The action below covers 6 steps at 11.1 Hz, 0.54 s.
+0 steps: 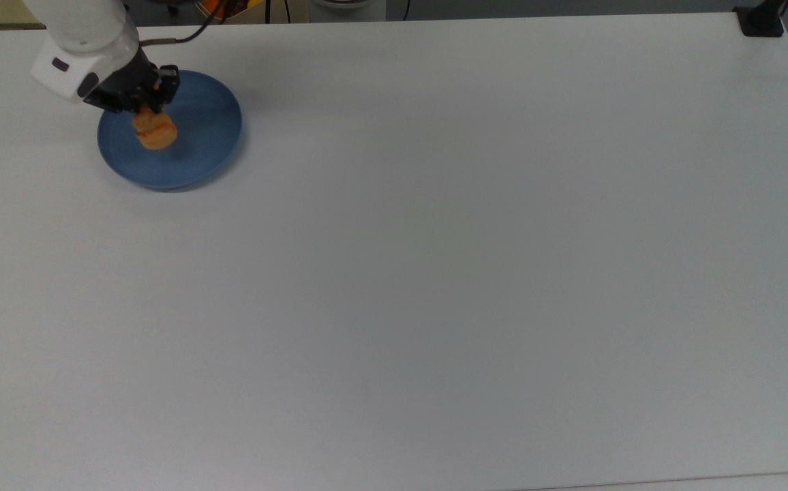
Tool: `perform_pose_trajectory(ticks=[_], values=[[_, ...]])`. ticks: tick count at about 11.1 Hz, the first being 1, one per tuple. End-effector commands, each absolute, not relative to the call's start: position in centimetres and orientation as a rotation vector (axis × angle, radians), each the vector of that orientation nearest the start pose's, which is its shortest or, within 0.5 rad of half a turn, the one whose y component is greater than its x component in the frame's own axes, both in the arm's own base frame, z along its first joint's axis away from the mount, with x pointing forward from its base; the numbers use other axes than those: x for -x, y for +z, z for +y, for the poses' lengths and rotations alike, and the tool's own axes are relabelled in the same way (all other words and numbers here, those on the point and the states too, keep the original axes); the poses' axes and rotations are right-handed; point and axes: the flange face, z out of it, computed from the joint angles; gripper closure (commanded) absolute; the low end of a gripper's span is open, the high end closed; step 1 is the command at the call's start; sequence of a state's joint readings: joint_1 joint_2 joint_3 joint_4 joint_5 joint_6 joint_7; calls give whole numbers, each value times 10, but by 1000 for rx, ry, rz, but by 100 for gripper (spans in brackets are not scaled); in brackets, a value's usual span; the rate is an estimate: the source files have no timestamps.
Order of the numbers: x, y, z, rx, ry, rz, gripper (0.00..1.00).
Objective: Put the bread on the table
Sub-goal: 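Close the gripper on the bread and lift it off the plate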
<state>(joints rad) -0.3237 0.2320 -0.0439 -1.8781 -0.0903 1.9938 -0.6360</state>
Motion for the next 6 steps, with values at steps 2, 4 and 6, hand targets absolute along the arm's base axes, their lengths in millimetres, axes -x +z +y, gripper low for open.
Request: perform_pose_trajectory(ticks=[2,4,6], values=[[-559,457,-222,3149,247,-390,80],[-559,504,-223,3148,258,-370,80],[-566,520,-215,3162,219,-294,80]])
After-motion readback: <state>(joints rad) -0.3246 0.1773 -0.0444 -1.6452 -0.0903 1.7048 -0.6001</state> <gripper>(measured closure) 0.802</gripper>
